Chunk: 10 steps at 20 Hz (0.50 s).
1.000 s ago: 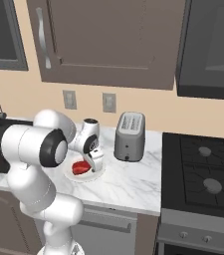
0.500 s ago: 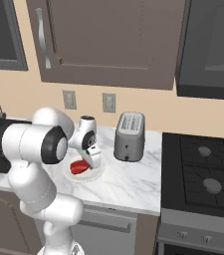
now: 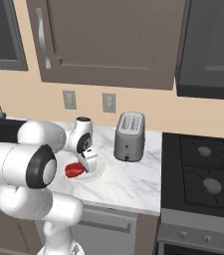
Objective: Place the steak on the counter behind the older steak on the same shelf of the fridge to maintain FIFO order. Close the fridge door when finished.
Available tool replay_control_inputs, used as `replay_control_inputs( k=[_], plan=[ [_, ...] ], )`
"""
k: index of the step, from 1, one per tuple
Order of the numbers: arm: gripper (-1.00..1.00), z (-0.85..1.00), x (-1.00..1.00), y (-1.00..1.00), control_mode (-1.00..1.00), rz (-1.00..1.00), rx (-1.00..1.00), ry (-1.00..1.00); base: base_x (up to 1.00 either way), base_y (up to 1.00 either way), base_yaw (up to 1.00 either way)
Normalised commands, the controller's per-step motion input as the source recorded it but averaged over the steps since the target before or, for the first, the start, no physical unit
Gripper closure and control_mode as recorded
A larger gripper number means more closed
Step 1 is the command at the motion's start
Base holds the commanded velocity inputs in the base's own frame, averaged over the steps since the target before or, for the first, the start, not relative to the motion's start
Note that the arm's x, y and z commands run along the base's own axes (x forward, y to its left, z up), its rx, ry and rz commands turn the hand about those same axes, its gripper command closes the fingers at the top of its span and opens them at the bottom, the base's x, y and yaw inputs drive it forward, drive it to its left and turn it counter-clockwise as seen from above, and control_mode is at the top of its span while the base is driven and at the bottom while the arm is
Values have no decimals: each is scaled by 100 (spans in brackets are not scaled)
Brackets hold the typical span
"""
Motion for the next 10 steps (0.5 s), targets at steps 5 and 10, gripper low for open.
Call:
replay_control_inputs(
  k=[5, 10],
  plan=[
    [100, 69, -72, 0, -100, -5, 4, -8, 0, 0, 0],
    [100, 100, -37, 0, -100, -5, 7, -2, 0, 0, 0]
  ],
)
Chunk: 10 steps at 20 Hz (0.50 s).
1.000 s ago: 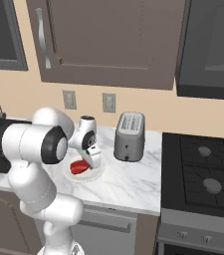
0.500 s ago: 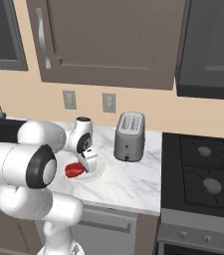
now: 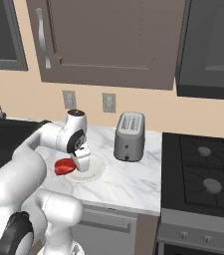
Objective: Place the steak on the counter behind the older steak on the same shelf of the fridge to maintain FIFO order. Close the fridge door when finished.
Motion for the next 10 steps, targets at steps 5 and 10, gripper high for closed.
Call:
replay_control_inputs(
  k=[5, 10],
  plan=[
    [100, 99, -38, 0, -100, -6, 8, 0, 0, 0, 0],
    [100, 79, -67, 0, -100, -6, 9, -4, 0, 0, 0]
  ],
)
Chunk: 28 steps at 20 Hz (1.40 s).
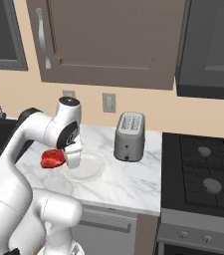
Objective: Place the steak on the counter behind the older steak on the same shelf of the fridge to maintain FIFO order. Close the fridge door when finished.
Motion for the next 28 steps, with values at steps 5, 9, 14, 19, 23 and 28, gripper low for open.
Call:
replay_control_inputs(
  k=[5, 9, 14, 19, 23, 28],
  plan=[
    [100, 67, -71, 0, -100, -5, 8, -8, 0, 0, 0],
    [100, 41, -62, 0, -100, -8, 6, -5, 0, 0, 0],
    [100, 3, -38, 5, -100, -7, 2, -3, 0, 0, 0],
    [100, 0, -1, 10, -100, 0, -1, 1, 0, 0, 0],
    [100, 21, -17, 6, -100, -11, 0, -5, 0, 0, 0],
    [100, 35, -22, 14, -100, -17, 0, -4, 0, 0, 0]
  ],
)
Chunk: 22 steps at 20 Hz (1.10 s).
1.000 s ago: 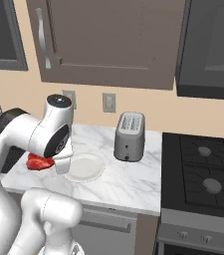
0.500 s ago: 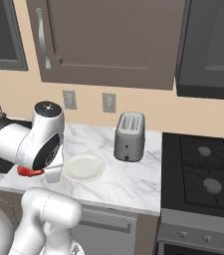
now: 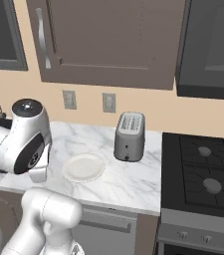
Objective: Place the steak on the counter behind the older steak on the same shelf of the fridge to maintain FIFO order. Close the fridge door when finished.
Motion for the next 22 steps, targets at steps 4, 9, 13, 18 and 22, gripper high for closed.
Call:
replay_control_inputs(
  k=[4, 9, 13, 18, 22],
  plan=[
    [100, 15, -29, 0, 100, -8, 0, -3, -40, -3, -9],
    [100, 0, 0, 0, 100, 0, 0, 0, -99, -29, -26],
    [100, 0, 0, 0, 100, 0, 0, 0, -96, -10, -38],
    [100, 0, 0, 0, 100, 0, 0, 0, -69, 0, -48],
    [100, 0, 0, 0, 100, 0, 0, 0, -32, 24, -67]
  ],
)
